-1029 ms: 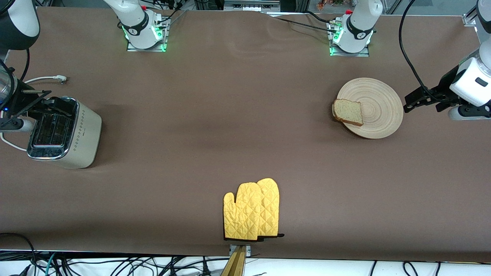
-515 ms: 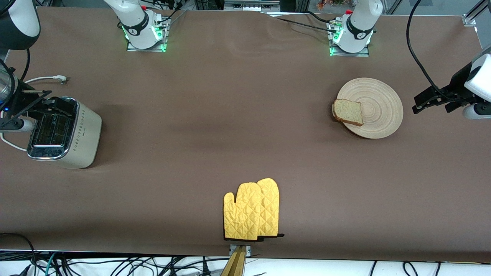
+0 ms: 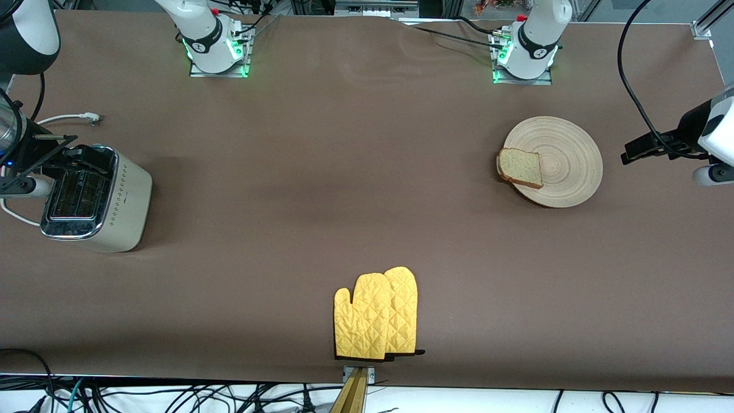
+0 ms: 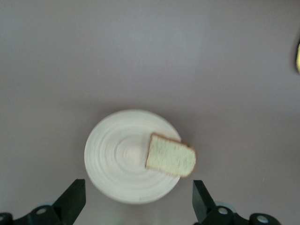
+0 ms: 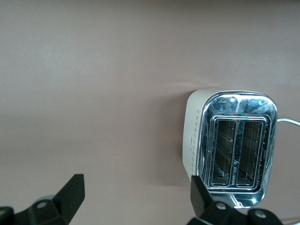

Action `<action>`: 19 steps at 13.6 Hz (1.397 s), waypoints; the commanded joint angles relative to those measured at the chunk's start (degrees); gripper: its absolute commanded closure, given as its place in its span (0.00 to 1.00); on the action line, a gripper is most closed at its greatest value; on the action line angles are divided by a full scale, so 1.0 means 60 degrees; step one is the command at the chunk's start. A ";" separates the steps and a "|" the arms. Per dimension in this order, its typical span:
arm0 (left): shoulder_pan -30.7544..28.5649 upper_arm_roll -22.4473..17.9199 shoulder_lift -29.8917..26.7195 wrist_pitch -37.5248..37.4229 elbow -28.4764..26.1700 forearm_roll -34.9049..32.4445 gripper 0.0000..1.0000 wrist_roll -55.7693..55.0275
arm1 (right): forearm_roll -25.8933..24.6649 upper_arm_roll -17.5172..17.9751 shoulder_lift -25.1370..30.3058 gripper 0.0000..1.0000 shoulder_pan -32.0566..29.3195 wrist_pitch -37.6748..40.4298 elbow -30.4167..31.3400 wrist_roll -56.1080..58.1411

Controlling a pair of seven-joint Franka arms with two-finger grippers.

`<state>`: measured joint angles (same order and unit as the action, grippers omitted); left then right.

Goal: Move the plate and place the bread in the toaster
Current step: 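Reach the left gripper down to the wooden plate's rim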

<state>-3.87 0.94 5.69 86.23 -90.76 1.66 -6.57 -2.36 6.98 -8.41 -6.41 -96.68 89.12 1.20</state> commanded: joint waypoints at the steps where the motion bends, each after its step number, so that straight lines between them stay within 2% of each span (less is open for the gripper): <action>1: -0.0248 0.0077 0.0646 -0.0309 0.0287 -0.0028 0.00 0.0040 | 0.0130 0.0023 -0.0049 0.00 -0.0016 0.0074 -0.0176 0.0182; 2: -0.0655 0.0077 0.0880 -0.0309 0.0287 0.0320 0.00 0.0287 | 0.0130 0.0009 -0.0049 0.00 -0.0016 0.0074 -0.0176 0.0182; 5: -0.2513 0.0135 0.1963 -0.0397 0.0258 0.2483 0.00 0.0713 | 0.0130 0.0008 -0.0049 0.00 -0.0016 0.0074 -0.0176 0.0182; 6: -0.2897 0.0136 0.2227 -0.0397 0.0243 0.3303 0.00 0.1091 | 0.0130 0.0008 -0.0049 0.00 -0.0031 0.0074 -0.0176 0.0182; 7: -0.3176 0.0121 0.2665 -0.0411 0.0229 0.3660 0.00 0.1545 | 0.0130 0.0008 -0.0049 0.00 -0.0016 0.0074 -0.0176 0.0182; 11: -0.4230 0.0121 0.3985 -0.0791 0.0214 0.3795 0.00 0.5159 | 0.0130 0.0008 -0.0049 0.00 -0.0016 0.0074 -0.0176 0.0182; 14: -0.4977 0.0136 0.4849 -0.1114 0.0170 0.3868 0.00 0.6569 | 0.0145 0.0008 -0.0049 0.00 -0.0016 0.0074 -0.0176 0.0182; 16: -0.5592 0.0136 0.5405 -0.1217 -0.0004 0.4495 0.00 0.8235 | 0.0145 0.0008 -0.0049 0.00 -0.0031 0.0074 -0.0176 0.0182; 19: -0.6487 0.0136 0.6241 -0.1217 -0.0123 0.4746 0.00 1.0450 | 0.0145 0.0008 -0.0049 0.00 -0.0031 0.0074 -0.0176 0.0182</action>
<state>-39.75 0.99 40.16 80.03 -91.74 27.57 48.70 -2.36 6.98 -8.41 -6.41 -96.68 89.11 1.20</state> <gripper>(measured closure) 0.000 0.000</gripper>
